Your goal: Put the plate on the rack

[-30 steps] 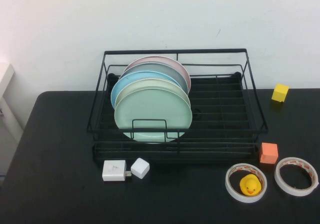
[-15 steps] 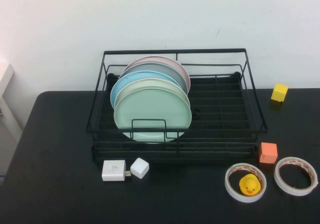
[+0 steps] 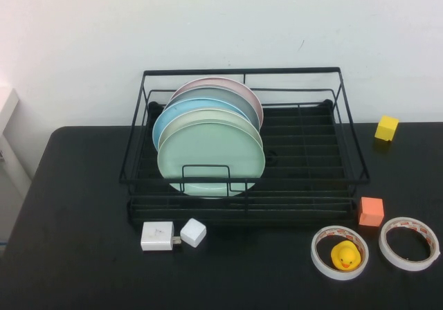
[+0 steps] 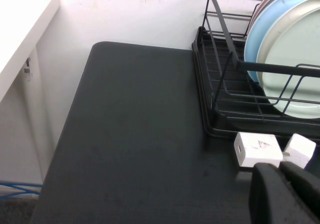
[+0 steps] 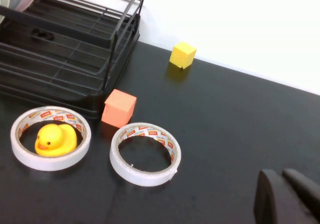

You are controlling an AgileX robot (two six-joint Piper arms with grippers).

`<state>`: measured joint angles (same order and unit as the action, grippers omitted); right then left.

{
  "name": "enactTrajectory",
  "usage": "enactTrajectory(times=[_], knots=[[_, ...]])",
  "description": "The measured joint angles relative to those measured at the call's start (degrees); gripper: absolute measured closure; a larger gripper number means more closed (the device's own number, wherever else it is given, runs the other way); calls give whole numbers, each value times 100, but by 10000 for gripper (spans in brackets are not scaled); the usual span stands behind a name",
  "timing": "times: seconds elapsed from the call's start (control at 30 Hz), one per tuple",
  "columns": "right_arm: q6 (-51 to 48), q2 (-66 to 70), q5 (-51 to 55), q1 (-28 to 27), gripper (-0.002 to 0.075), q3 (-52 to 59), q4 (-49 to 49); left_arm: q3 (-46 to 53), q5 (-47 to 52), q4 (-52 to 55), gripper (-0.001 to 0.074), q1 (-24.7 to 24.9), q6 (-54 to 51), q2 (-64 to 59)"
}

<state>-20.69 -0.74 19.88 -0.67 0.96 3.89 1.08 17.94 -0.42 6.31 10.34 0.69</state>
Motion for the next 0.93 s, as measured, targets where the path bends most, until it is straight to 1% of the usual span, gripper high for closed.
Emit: enactTrajectory(times=[0.5,0.57,0.67,0.8,0.93], knots=[[52,0,22,-14,725,0,37,0,4,-10,736,0,0,0],[229,0,29,-67,725,0,37,0,4,-10,736,0,0,0],[747,0,29,-158,725,0,37,0,4,-10,736,0,0,0],[1323,0,29,-167,725,0,47,0,4,-10,736,0,0,0],[1434,0,29,-167,725,0,47,0,4,-10,736,0,0,0]])
